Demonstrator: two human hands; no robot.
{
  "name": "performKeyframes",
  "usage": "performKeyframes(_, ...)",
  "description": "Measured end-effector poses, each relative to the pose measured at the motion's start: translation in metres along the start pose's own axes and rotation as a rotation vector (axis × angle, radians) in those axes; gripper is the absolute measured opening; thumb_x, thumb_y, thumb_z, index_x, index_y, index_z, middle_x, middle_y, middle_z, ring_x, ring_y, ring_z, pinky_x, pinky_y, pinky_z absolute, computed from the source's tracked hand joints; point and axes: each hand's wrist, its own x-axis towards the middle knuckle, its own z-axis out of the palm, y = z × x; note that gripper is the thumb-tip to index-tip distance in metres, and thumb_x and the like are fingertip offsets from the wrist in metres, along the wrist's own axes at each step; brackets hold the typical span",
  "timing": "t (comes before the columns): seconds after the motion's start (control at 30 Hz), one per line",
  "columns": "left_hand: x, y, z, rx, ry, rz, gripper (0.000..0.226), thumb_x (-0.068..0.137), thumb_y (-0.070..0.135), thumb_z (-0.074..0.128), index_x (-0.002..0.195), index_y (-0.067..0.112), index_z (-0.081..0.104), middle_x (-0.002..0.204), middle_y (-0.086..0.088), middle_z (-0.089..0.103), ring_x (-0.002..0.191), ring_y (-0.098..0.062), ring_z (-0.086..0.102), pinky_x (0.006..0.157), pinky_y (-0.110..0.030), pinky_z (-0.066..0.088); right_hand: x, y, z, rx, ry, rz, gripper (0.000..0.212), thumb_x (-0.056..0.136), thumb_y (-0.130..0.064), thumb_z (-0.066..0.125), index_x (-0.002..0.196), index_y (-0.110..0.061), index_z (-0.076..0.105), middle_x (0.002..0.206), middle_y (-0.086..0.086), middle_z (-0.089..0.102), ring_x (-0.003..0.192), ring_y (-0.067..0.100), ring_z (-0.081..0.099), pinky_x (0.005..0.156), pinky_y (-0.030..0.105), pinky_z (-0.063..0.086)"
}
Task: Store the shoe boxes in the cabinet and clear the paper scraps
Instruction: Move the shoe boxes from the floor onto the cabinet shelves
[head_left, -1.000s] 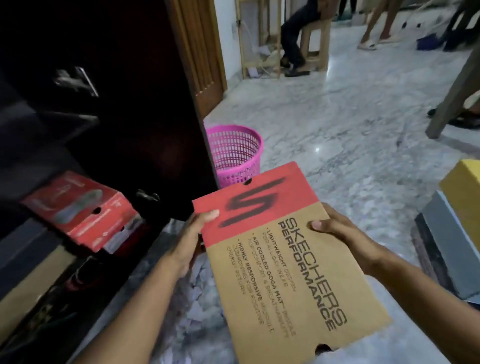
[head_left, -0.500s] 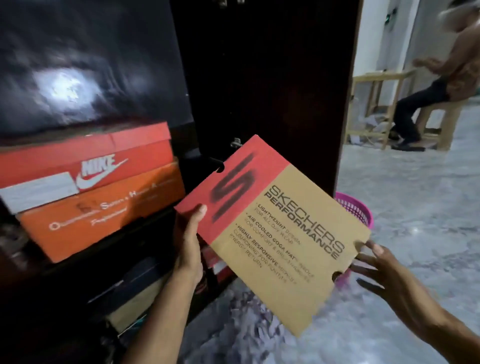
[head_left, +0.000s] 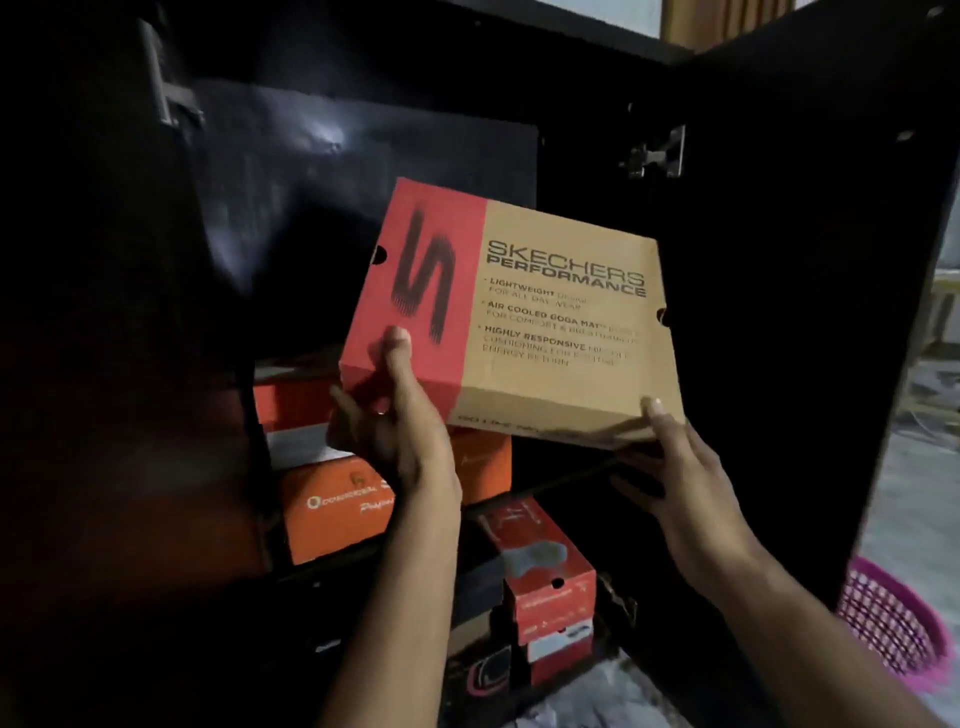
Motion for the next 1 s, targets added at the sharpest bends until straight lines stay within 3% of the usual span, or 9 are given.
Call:
performKeyframes(0.17,0.043,0.024,-0.003,0.177,0.083,0.186,0.101,0.073,0.078,0.054,0.152,0.016,0.044,0.161,-0.018,0.037,0.153,-0.033,0.026,0.124,-0.041,0.026,0.063,-0.041,0.065,0.017,-0.039,0.081,0.038,0.101,-0.053,0.055,0.132,-0.031,0.061,0.121,-0.006,0.068,0.109,0.02,0.069,0.092,0.04,0.056)
performKeyframes(0.3,0.075,0.03,-0.003,0.189,0.135,0.224,0.088,0.078,0.074,0.052,0.144,0.016,0.05,0.148,-0.015,0.049,0.135,-0.034,0.049,0.104,-0.031,0.039,0.112,-0.063,0.112,0.049,-0.111,0.13,0.035,0.099,-0.047,0.06,0.129,-0.029,0.059,0.123,-0.004,0.064,0.115,0.02,0.062,0.096,0.047,0.057)
performKeyframes(0.4,0.098,0.03,-0.002,0.194,0.176,0.232,0.069,0.094,0.05,0.061,0.149,0.013,0.044,0.149,-0.013,0.048,0.135,-0.03,0.049,0.088,-0.021,0.032,0.138,-0.075,0.152,0.01,-0.166,0.145,0.04,0.096,-0.048,0.064,0.127,-0.024,0.058,0.117,0.001,0.063,0.104,0.024,0.063,0.084,0.048,0.063)
performKeyframes(0.53,0.129,0.024,-0.012,0.349,0.182,0.206,0.083,0.095,0.052,0.057,0.16,0.011,0.026,0.16,-0.021,0.037,0.15,-0.035,0.031,0.12,-0.039,0.023,0.167,-0.054,0.182,-0.135,-0.236,0.144,0.048,0.091,-0.053,0.062,0.117,-0.013,0.063,0.118,0.013,0.069,0.102,0.034,0.071,0.084,0.048,0.061)
performKeyframes(0.63,0.136,0.015,-0.018,0.517,0.126,0.218,0.085,0.098,0.051,0.053,0.163,0.009,0.015,0.167,-0.02,0.023,0.156,-0.033,0.018,0.127,-0.043,0.013,0.157,-0.035,0.177,-0.209,-0.293,0.228,0.04,0.095,-0.055,0.058,0.101,-0.016,0.065,0.093,0.006,0.06,0.079,0.018,0.058,0.067,0.035,0.044)
performKeyframes(0.7,0.134,0.012,-0.018,0.555,0.089,0.256,0.086,0.098,0.049,0.054,0.163,0.01,0.014,0.17,-0.016,0.013,0.158,-0.03,0.01,0.128,-0.041,0.008,0.151,-0.028,0.169,-0.23,-0.347,0.241,0.043,0.1,-0.053,0.053,0.112,-0.014,0.067,0.1,0.009,0.065,0.088,0.02,0.058,0.076,0.03,0.044)
performKeyframes(0.83,0.113,0.007,-0.02,0.483,0.196,0.434,0.067,0.089,0.039,0.065,0.148,0.014,0.048,0.158,-0.015,0.039,0.146,-0.034,0.034,0.119,-0.033,0.02,0.136,-0.027,0.155,-0.2,-0.303,0.133,0.038,0.102,-0.046,0.05,0.111,-0.015,0.07,0.119,0.016,0.07,0.104,0.028,0.063,0.102,0.046,0.051)
performKeyframes(0.9,0.097,0.002,-0.021,0.487,0.184,0.551,0.055,0.081,0.039,0.061,0.131,0.017,0.062,0.14,-0.011,0.054,0.13,-0.035,0.047,0.111,-0.035,0.028,0.123,-0.026,0.146,-0.242,-0.296,0.065,0.038,0.094,-0.048,0.053,0.094,-0.019,0.078,0.105,0.018,0.073,0.086,0.027,0.061,0.09,0.05,0.056)
performKeyframes(1.0,0.072,-0.021,-0.014,0.495,0.039,0.665,0.048,0.076,0.04,0.055,0.114,0.013,0.066,0.117,-0.007,0.067,0.115,-0.033,0.056,0.107,-0.042,0.037,0.102,-0.019,0.112,-0.239,-0.276,-0.014,0.033,0.1,-0.036,0.056,0.082,-0.016,0.075,0.075,-0.003,0.071,0.075,0.018,0.061,0.074,0.036,0.048)
